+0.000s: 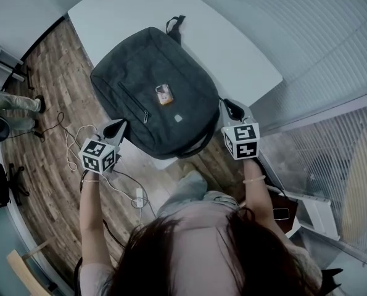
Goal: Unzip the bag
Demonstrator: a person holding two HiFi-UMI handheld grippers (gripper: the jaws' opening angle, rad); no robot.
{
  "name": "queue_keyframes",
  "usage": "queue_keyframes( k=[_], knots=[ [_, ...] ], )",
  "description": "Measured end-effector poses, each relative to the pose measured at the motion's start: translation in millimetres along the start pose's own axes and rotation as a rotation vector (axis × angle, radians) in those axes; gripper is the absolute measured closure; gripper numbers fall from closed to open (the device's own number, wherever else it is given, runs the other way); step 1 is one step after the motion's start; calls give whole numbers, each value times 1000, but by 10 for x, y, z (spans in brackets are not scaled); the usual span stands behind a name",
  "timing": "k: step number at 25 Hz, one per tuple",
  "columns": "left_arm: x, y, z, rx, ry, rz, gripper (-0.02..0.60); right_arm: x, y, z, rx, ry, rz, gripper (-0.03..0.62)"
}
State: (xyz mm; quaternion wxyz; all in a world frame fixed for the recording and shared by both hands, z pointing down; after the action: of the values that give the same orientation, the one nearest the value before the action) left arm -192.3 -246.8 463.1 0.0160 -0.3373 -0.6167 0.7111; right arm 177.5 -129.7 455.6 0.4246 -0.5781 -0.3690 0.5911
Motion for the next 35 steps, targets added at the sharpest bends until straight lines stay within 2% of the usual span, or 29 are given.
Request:
queue_keyframes(
  k=[9,23,29,35],
  knots=[
    [-25,-11,-42,8,-21,7,572,-127,22,-127,32,77,2,573],
    [35,81,-94,46,60,2,569,-142,32,-105,26,146,68,583],
    [54,365,-241,59,65,-92,528,-164,40,-136,50,174,91,583],
    [-140,776,-660,20,-4,-155,511,-190,34,-174,46,209,110,583]
  ],
)
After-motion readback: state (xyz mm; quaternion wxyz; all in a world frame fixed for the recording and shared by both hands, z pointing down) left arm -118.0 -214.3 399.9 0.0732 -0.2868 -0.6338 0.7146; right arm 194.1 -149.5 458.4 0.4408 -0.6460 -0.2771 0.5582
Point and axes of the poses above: the fingertips, and each gripper's own axes: x backward along the fingers, z to its left, y out of its top, the point moved 7 cm from there along x, backward along the fingers, and after that the axes turned 3 degrees about -z, right-handed, at the moved point
